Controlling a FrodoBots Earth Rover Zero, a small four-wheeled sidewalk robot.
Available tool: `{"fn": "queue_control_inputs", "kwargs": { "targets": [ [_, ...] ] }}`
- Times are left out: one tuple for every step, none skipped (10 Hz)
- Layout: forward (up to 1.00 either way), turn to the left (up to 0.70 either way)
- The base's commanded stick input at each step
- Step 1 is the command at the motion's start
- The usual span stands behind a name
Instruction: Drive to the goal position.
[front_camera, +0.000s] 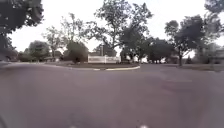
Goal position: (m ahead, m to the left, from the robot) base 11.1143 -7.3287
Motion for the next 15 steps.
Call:
{"fn": "queue_control_inputs", "kwargs": {
  "targets": [
    [1.0, -0.26],
    [1.0, -0.35],
    [1.0, -0.24],
    [1.0, 0.0],
    [1.0, 0.0],
    [1.0, 0.0],
    [1.0, 0.0],
    [1.0, -0.01],
    [1.0, -0.39],
    [1.0, -0.4],
    [1.0, -0.4],
    [1.0, -0.4],
    [1.0, -0.4],
    [1.0, -0.4],
    [1.0, -0.4]
  ]
}}
